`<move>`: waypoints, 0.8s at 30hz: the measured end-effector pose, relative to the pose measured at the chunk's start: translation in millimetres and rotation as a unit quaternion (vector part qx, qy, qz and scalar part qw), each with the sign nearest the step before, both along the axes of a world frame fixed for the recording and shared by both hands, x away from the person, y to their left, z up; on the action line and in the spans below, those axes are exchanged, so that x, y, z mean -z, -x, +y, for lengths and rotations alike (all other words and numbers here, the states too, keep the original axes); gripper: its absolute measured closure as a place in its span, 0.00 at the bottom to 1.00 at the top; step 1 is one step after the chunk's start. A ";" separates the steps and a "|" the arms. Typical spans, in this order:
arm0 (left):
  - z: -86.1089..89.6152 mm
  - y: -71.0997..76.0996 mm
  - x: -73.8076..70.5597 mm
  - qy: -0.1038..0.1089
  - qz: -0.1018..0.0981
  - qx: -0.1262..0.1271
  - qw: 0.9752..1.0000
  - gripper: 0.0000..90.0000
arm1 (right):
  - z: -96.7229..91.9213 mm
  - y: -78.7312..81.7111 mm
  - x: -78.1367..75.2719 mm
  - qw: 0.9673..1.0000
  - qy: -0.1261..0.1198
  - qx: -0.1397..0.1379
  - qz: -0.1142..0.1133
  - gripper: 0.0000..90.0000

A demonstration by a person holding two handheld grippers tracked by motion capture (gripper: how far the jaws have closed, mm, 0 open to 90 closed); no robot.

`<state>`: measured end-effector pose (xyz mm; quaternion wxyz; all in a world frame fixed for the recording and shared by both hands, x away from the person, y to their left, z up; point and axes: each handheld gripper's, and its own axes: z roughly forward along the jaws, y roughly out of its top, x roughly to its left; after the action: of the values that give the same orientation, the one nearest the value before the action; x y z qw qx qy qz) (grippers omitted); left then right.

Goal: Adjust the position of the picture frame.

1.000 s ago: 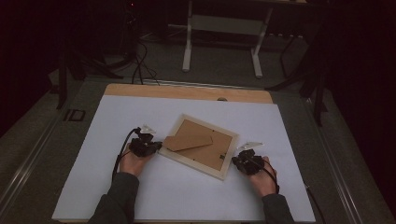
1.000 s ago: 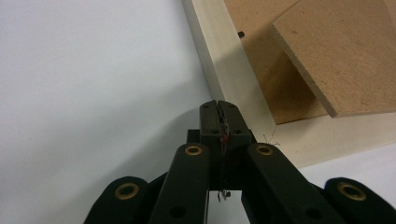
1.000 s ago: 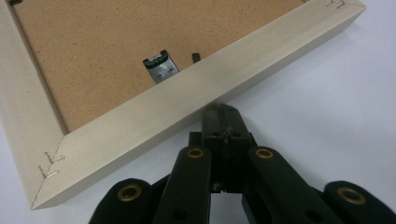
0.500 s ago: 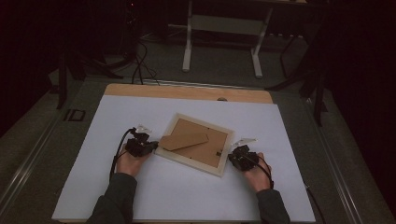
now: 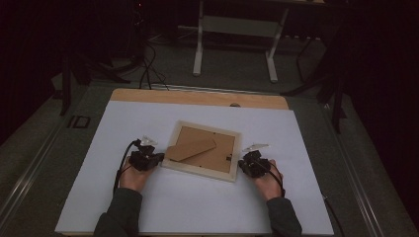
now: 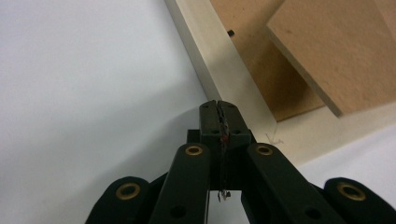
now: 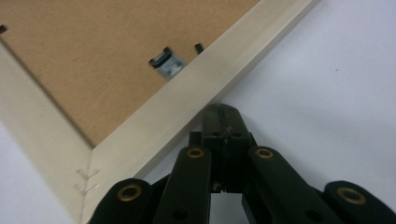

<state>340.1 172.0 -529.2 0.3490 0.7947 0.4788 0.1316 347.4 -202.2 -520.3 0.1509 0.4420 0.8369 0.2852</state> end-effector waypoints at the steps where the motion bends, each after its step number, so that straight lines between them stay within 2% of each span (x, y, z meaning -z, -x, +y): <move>1: -0.8 2.2 0.1 -0.003 0.000 -0.001 1.000 1.00 | -0.4 1.1 -0.1 1.000 -0.001 -0.001 0.001 1.00; 6: -2.7 13.0 1.3 -0.004 -0.005 0.001 1.000 1.00 | -3.0 7.9 0.3 1.000 -0.007 0.002 0.004 1.00; 11: -3.2 17.4 1.7 -0.004 -0.005 -0.005 1.000 1.00 | -3.2 4.6 0.1 1.000 -0.006 -0.003 0.005 1.00; 15: -6.7 21.2 -0.5 -0.028 -0.009 -0.009 1.000 1.00 | -1.8 -1.4 0.4 1.000 -0.007 -0.002 0.003 1.00; 24: -3.2 25.4 0.9 -0.007 -0.002 -0.016 1.000 1.00 | 0.6 -10.9 0.8 1.000 -0.008 -0.003 0.001 1.00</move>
<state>314.7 168.8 -530.2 0.3422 0.7892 0.4898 0.1418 358.2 -201.5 -521.1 0.1457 0.4410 0.8362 0.2916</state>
